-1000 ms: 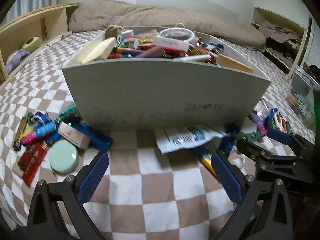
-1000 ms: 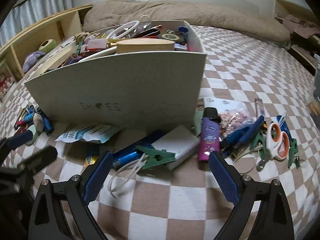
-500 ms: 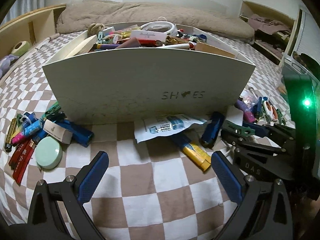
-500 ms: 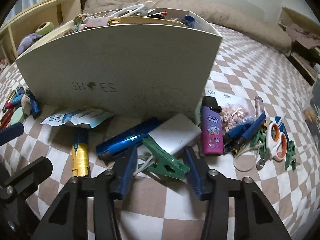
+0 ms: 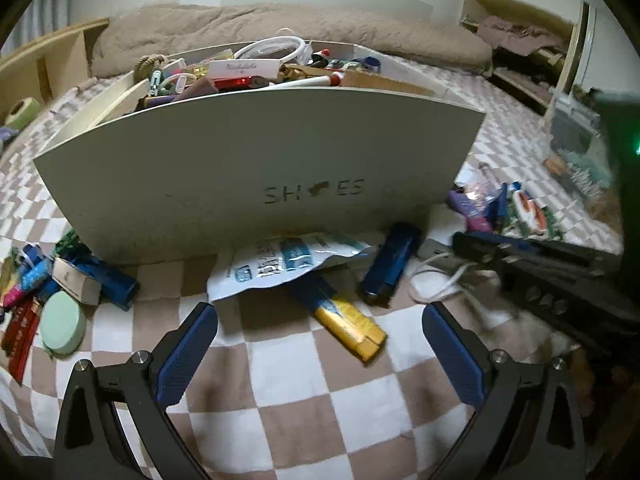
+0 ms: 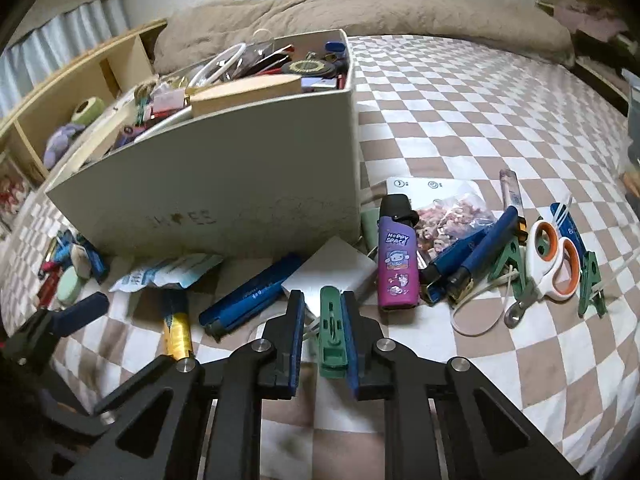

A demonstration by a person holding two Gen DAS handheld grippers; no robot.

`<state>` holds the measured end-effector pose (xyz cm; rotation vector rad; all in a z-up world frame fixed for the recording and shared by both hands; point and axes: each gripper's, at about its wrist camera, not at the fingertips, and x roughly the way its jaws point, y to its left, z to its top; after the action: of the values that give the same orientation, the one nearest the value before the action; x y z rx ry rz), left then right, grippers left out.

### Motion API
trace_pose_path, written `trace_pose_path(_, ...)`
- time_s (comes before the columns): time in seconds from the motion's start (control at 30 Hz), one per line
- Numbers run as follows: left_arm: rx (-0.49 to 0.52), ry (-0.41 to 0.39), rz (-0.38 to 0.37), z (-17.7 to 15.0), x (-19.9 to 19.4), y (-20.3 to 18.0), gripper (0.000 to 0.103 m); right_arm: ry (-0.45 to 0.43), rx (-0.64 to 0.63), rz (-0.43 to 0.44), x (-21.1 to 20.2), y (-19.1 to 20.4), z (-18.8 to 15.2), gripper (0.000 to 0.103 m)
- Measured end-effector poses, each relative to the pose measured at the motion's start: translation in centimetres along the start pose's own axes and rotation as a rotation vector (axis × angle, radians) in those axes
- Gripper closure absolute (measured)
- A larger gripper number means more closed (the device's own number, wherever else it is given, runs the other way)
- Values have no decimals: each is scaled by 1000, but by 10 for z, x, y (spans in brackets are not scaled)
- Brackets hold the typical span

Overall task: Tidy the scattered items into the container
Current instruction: 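Close right gripper on green clothespin while left tool reaches for yellow tube, then lift green clothespin with right gripper while left gripper closes on yellow tube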

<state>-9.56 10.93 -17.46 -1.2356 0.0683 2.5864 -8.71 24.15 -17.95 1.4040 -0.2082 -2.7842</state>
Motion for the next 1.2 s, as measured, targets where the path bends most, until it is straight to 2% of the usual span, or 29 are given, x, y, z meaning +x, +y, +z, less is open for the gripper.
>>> trace_pose_path(0.07, 14, 15, 44, -2, 5, -1, 0, -7, 11, -29, 1, -5, 4, 90)
trace_pose_path(0.17, 1, 46, 60, -5, 12, 4, 0, -6, 55, -7, 2, -13, 8, 90)
trace_pose_path(0.43, -70, 77, 12, -5, 10, 19, 6, -22, 122, 10, -6, -31, 9, 90)
trace_pose_path(0.6, -37, 68, -26, -2, 12, 5, 6, -18, 141, 25, -5, -32, 10, 90)
trace_pose_path(0.67, -10, 66, -16, -1, 16, -3, 8, -22, 149, 26, -6, -34, 11, 90)
trace_pose_path(0.7, 1, 68, 0, -1, 18, -6, 21, -24, 155, 26, -6, -35, 11, 90)
trace_pose_path(0.73, 10, 72, 32, -2, 20, -7, 29, -25, 162, 28, -6, -37, 11, 90)
trace_pose_path(0.8, 7, 59, 43, -4, 18, -4, 35, -23, 180, 34, -7, -42, 11, 90)
trace_pose_path(0.93, -22, 53, 29, -7, 9, 9, 64, -11, 219, 61, -6, -49, 9, 90)
trace_pose_path(1.03, -44, 59, 14, -12, 2, 17, 74, -2, 218, 71, -5, -48, 7, 90)
trace_pose_path(1.2, -53, 68, 3, -20, -6, 23, 82, 5, 209, 76, -7, -43, 0, 89)
